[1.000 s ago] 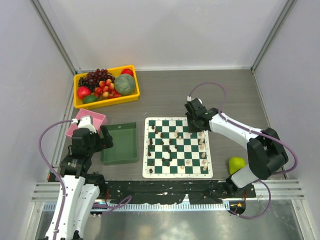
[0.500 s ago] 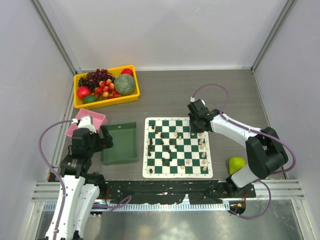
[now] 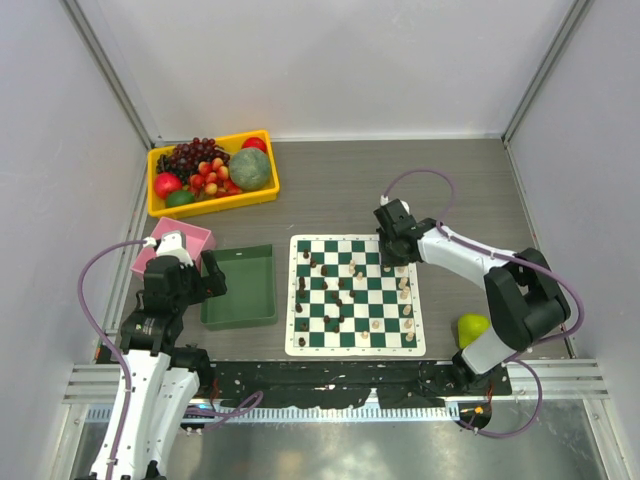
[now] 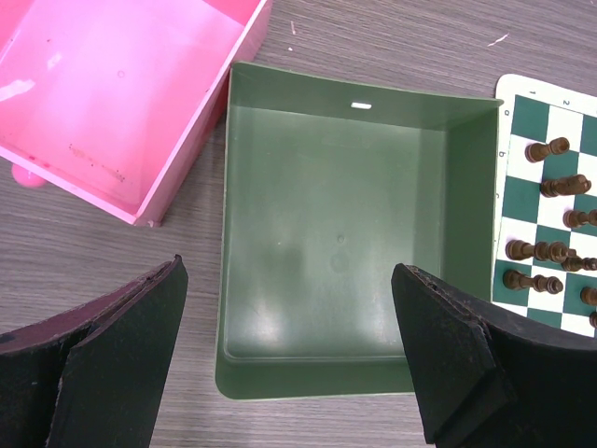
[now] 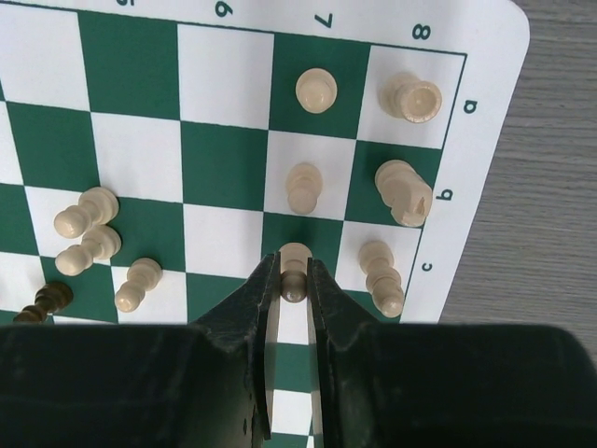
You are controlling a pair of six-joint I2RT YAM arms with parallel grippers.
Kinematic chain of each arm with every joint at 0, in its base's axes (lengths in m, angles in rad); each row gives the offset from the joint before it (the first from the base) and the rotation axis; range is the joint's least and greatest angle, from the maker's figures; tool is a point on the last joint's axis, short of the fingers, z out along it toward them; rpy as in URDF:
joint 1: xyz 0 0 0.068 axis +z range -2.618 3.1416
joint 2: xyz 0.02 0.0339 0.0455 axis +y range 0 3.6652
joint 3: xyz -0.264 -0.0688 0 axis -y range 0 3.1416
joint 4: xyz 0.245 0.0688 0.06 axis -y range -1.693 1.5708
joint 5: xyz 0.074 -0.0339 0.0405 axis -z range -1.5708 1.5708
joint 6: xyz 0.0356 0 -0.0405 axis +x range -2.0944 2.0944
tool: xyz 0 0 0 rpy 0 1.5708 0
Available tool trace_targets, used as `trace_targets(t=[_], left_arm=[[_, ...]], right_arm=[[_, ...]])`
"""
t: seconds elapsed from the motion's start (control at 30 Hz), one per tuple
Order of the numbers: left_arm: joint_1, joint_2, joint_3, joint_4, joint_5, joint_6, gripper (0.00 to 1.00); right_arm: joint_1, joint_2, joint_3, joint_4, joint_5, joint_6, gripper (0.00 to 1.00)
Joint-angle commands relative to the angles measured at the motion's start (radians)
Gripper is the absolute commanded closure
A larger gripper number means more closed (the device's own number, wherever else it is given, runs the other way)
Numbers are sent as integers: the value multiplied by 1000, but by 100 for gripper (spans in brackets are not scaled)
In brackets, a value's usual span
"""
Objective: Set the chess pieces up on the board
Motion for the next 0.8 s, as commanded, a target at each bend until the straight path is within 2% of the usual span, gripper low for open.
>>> trace_targets(t=[0.0, 0.27, 0.5, 0.77], left_arm=[[3, 2, 32, 27, 10, -1, 1], [1, 4, 32, 27, 5, -1, 1], [3, 9, 32, 28, 10, -1, 1], [1, 1, 34, 27, 8, -1, 1]], right_arm=[[-3, 25, -2, 42, 34, -10, 82], [-3, 54, 10, 41, 38, -16, 79], [-3, 17, 4, 42, 25, -14, 66], [-2, -73, 59, -11, 6, -23, 62]])
